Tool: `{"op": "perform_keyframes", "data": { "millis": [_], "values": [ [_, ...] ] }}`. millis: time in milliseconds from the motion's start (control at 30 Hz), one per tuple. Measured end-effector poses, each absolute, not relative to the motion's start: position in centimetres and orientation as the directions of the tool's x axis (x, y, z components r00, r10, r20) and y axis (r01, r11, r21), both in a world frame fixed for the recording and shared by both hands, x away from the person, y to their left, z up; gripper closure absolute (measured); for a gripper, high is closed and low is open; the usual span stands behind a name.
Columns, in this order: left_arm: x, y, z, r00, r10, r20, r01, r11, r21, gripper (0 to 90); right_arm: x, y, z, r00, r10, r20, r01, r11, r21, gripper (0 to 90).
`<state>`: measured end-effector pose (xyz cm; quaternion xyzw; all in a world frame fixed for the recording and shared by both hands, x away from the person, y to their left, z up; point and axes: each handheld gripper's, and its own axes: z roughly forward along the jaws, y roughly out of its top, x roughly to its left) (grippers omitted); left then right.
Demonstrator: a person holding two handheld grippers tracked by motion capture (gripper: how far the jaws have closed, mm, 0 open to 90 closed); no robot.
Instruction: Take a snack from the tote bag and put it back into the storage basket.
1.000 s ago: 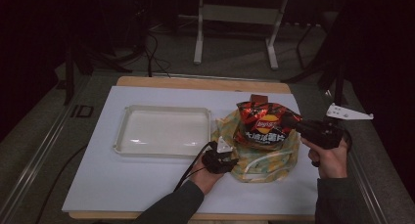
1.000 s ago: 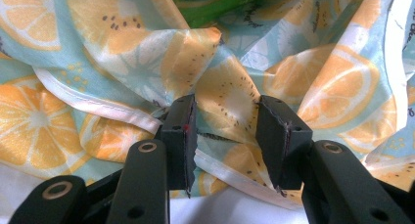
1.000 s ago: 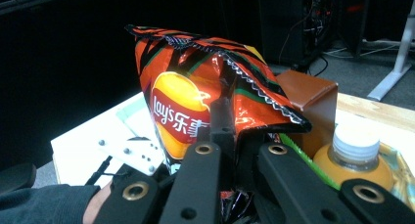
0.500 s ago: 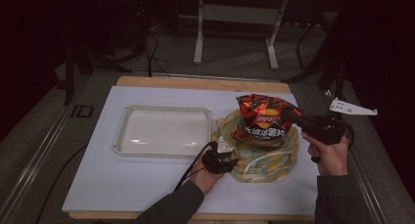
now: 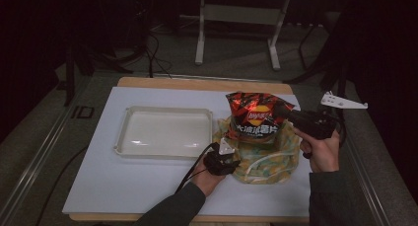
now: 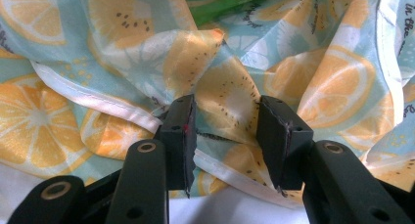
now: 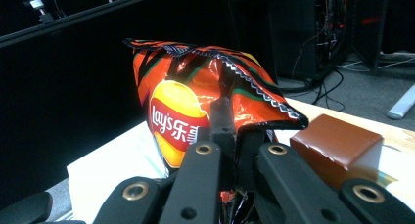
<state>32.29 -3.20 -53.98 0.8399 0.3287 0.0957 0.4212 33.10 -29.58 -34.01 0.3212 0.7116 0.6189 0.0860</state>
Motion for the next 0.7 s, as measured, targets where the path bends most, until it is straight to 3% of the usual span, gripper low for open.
{"op": "perform_keyframes", "data": {
  "millis": [700],
  "values": [
    [32.3, -3.2, -54.0, 0.769, 0.629, -0.115, 0.469, -0.431, 0.771, 58.0, 34.8, -25.9, -33.1, -0.796, 0.537, 0.280, 0.351, 0.032, 0.936, 90.0]
  ]
}}
